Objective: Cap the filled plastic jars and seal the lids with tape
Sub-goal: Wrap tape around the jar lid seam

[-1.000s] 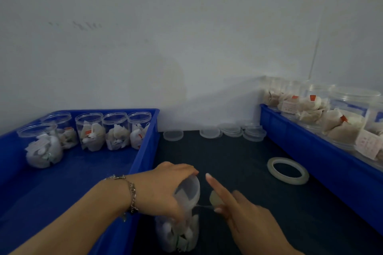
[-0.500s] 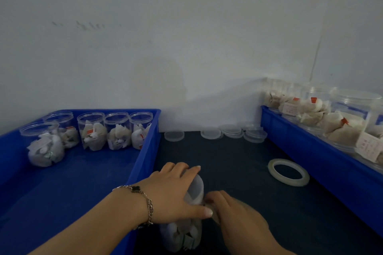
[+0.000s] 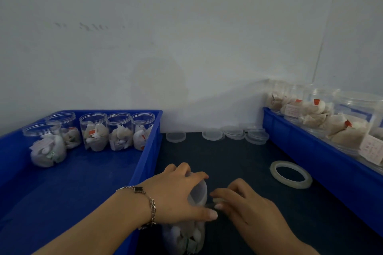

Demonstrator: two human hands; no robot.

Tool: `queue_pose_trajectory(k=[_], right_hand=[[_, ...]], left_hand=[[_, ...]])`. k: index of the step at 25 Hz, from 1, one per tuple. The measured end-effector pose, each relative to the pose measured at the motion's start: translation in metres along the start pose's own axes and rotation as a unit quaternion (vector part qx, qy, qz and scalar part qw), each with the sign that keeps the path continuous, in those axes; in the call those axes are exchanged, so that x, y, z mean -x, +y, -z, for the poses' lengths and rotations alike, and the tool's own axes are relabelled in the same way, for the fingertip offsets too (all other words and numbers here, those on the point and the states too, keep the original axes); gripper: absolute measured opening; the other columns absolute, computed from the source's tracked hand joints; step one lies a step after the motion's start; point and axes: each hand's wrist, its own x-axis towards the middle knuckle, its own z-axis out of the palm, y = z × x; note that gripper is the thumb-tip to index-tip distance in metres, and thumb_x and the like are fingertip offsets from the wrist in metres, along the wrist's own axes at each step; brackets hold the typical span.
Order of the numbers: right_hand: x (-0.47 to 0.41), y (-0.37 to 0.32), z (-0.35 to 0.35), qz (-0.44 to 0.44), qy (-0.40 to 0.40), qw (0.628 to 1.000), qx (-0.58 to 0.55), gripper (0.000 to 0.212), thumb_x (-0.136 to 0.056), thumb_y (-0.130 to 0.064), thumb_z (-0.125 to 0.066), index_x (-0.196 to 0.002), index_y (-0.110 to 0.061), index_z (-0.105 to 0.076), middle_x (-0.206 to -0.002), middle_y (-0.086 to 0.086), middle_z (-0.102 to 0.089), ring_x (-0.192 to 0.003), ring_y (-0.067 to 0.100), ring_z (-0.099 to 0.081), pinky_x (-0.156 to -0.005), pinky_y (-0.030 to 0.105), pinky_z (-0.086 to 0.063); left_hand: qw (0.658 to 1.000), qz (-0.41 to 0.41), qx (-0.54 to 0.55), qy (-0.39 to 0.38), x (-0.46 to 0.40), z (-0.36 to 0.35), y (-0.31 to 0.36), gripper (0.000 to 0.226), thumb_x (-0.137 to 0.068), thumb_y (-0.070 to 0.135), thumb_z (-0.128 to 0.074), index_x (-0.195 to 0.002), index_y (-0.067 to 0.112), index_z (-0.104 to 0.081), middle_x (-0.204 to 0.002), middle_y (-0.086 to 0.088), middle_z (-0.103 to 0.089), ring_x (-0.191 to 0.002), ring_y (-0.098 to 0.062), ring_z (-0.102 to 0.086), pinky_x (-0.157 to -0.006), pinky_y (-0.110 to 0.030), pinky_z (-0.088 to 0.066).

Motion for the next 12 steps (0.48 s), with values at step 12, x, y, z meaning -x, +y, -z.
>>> queue_pose_trajectory(k=[12], right_hand=[[-0.029,-0.010,-0.004,-0.017,0.089,0.995,-0.043,0.030,-0.096,-0.032,-0.048,-0.069,-0.018,-0.045,-0.062,-0.009,-0.041,-0.058,0.016,-0.046,-0.055,0.029,-0.036]], left_hand=[[0.952,0.085,-0.125,0.265,0.005,-0.001,0.016,0.064,-0.078,0.073,-0.033,-0.129,0.035,-0.038,-0.120,0.005,-0.047,-0.104,-0.016,-0.042,-0.074,-0.028,-0.041]])
